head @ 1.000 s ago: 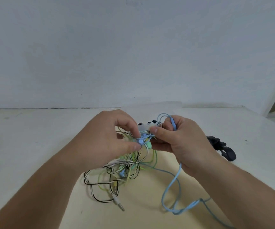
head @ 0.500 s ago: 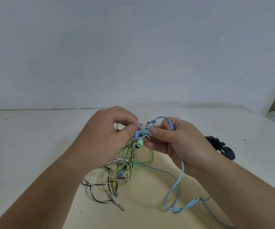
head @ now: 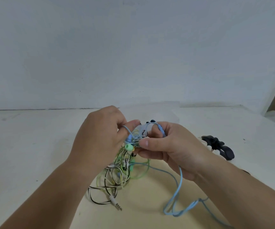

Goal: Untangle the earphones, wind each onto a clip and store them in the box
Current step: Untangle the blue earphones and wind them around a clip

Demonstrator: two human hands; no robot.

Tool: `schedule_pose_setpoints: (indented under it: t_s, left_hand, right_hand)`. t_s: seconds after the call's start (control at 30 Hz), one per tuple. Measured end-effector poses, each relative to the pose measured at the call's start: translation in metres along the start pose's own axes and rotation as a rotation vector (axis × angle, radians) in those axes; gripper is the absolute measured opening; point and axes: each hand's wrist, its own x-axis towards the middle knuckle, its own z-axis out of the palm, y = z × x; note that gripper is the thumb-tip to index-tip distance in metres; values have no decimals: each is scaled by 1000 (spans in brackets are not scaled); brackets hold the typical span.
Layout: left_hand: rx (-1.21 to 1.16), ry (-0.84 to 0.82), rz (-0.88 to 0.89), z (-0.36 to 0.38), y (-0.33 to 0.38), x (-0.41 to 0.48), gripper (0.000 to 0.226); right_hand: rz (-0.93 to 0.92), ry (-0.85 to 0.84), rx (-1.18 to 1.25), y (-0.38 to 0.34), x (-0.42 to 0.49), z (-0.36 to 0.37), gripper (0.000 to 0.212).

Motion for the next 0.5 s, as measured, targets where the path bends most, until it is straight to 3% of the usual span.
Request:
schedule_pose_setpoints:
  t_s: [0.03, 0.13, 0.2, 0.37, 0.5]
  left_hand:
    - [-13, -7, -9, 1, 0, 0, 45]
    - [-122, -63, -39, 2, 3, -2, 30]
    - [-257, -124, -89, 0, 6, 0, 16]
    - [-516, -267, -158, -5, 9, 0, 12]
    - [-422, -216, -242, -1, 10, -1, 8]
  right_hand:
    - [-8, 36, -21, -1, -1, 1, 31]
    - [-53, 112, -6, -2, 0, 1, 47]
    - [-79, 139, 19, -3, 0, 0, 47]
    - [-84, 185, 58, -3, 1, -4, 46]
    - [-103, 195, 35, -1, 1, -3, 49]
